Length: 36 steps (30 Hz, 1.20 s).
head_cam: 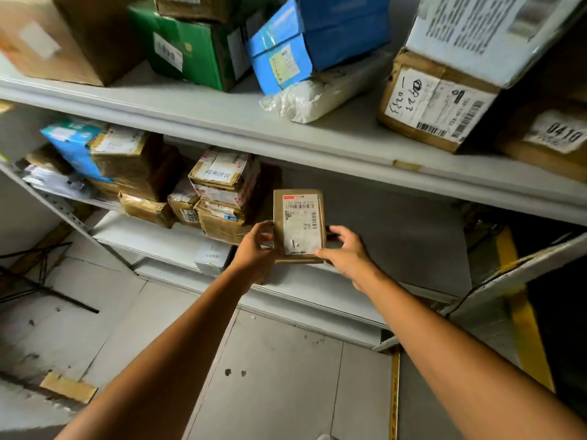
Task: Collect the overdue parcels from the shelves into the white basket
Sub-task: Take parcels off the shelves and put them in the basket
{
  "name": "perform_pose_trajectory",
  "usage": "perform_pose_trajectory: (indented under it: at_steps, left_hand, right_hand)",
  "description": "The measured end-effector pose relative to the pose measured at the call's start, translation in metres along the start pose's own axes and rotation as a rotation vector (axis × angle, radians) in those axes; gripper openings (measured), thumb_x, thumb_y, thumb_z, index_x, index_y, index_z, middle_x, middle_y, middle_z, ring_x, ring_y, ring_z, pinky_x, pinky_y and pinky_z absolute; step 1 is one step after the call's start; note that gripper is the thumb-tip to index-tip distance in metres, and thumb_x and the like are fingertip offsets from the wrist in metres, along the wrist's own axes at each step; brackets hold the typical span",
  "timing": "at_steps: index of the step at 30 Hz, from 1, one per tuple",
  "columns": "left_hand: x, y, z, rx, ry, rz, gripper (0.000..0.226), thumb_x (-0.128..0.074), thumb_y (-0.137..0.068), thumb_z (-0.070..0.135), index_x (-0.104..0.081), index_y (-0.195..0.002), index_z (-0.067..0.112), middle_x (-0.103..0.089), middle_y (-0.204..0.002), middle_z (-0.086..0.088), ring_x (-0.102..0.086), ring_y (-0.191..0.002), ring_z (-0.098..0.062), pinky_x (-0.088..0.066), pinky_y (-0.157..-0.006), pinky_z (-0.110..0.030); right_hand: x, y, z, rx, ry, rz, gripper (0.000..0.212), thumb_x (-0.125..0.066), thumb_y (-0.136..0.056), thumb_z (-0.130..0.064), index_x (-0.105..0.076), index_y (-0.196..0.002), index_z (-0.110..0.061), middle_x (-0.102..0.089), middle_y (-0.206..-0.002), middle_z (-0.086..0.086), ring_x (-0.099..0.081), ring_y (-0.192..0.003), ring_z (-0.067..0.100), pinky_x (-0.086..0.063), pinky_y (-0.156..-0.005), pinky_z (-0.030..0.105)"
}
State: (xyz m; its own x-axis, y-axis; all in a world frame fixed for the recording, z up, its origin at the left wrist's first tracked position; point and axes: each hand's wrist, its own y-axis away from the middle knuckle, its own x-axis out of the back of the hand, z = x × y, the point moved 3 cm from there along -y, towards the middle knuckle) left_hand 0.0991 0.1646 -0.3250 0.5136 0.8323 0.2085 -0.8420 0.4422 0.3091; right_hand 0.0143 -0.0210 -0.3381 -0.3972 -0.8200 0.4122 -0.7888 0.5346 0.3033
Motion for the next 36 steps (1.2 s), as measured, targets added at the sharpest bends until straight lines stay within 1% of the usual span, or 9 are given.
perform_pose_trajectory:
  at_steps: [6,8,13,16,19,22,25,32,36]
  left_hand:
    - [0.032,0.047,0.030,-0.093,-0.031,0.009,0.054,-0.074,-0.081,-0.005,-0.055,-0.119,0.028,-0.061,-0.105,0.004,-0.062,-0.107,-0.023,-0.052,-0.061,-0.016]
    - [0.043,0.062,0.040,-0.129,-0.033,-0.011,0.055,-0.075,-0.081,-0.003,-0.055,-0.120,0.030,-0.062,-0.103,0.006,-0.063,-0.105,-0.021,-0.056,-0.064,-0.019]
    - [0.066,0.096,0.051,-0.181,-0.006,-0.068,0.065,-0.076,-0.083,0.002,-0.051,-0.140,0.023,-0.063,-0.107,0.005,-0.066,-0.106,-0.023,-0.059,-0.089,-0.042]
    - [0.075,0.115,0.059,-0.219,0.034,-0.104,0.054,-0.076,-0.082,0.001,-0.058,-0.120,0.034,-0.065,-0.109,0.003,-0.066,-0.103,-0.022,-0.058,-0.089,-0.041]
    - [0.088,0.131,0.069,-0.231,0.074,-0.101,0.061,-0.077,-0.078,-0.002,-0.056,-0.127,0.028,-0.064,-0.118,-0.002,-0.067,-0.104,-0.024,-0.059,-0.085,-0.037]
    - [0.102,0.147,0.090,-0.278,0.092,-0.064,0.054,-0.082,-0.075,0.003,-0.060,-0.117,0.030,-0.065,-0.121,-0.002,-0.067,-0.106,-0.023,-0.059,-0.088,-0.039]
    - [0.113,0.160,0.114,-0.329,0.099,-0.025,0.060,-0.080,-0.077,0.002,-0.058,-0.130,0.021,-0.066,-0.119,-0.002,-0.067,-0.105,-0.020,-0.059,-0.081,-0.032]
    - [0.128,0.184,0.161,-0.397,0.084,0.051,0.067,-0.076,-0.079,-0.003,-0.053,-0.138,0.018,-0.067,-0.116,-0.006,-0.067,-0.095,-0.011,-0.056,-0.069,-0.018]
    - [0.129,0.190,0.175,-0.427,0.033,0.090,0.074,-0.079,-0.078,0.002,-0.049,-0.142,0.023,-0.067,-0.121,-0.008,-0.066,-0.108,-0.022,-0.055,-0.069,-0.018]
  right_hand:
    - [0.005,0.052,-0.041,0.099,-0.014,0.092,0.059,-0.085,-0.073,-0.018,-0.062,-0.127,-0.017,-0.062,-0.127,0.001,-0.057,-0.117,0.017,-0.047,-0.101,0.031]
    - [0.003,0.073,-0.053,0.120,-0.027,0.135,0.057,-0.085,-0.072,-0.019,-0.065,-0.125,-0.018,-0.064,-0.124,0.000,-0.059,-0.114,0.016,-0.050,-0.100,0.036]
    - [-0.003,0.121,-0.075,0.175,-0.065,0.191,0.050,-0.083,-0.076,-0.013,-0.065,-0.123,-0.016,-0.061,-0.117,-0.002,-0.052,-0.114,0.009,-0.047,-0.101,0.031]
    - [-0.004,0.146,-0.088,0.217,-0.078,0.220,0.045,-0.081,-0.077,-0.011,-0.066,-0.118,-0.018,-0.063,-0.115,-0.003,-0.052,-0.115,0.009,-0.044,-0.097,0.026]
    - [-0.003,0.167,-0.108,0.267,-0.055,0.228,0.045,-0.081,-0.078,-0.011,-0.066,-0.120,-0.017,-0.063,-0.115,-0.003,-0.051,-0.111,0.006,-0.037,-0.091,0.020]
    - [0.002,0.183,-0.135,0.341,-0.059,0.238,0.045,-0.080,-0.078,-0.010,-0.066,-0.120,-0.017,-0.063,-0.113,-0.005,-0.052,-0.109,0.006,-0.036,-0.087,0.014]
    - [0.006,0.193,-0.164,0.399,-0.062,0.235,0.044,-0.079,-0.079,-0.009,-0.064,-0.121,-0.017,-0.060,-0.109,-0.009,-0.051,-0.104,0.004,-0.035,-0.072,0.001]
    - [0.021,0.204,-0.208,0.486,-0.084,0.233,0.049,-0.081,-0.078,-0.016,-0.063,-0.123,-0.023,-0.063,-0.117,-0.007,-0.057,-0.111,0.010,-0.051,-0.097,0.033]
    - [0.033,0.210,-0.220,0.464,-0.114,0.210,0.053,-0.079,-0.080,-0.014,-0.060,-0.129,-0.023,-0.056,-0.117,-0.007,-0.049,-0.110,0.008,-0.049,-0.092,0.028]
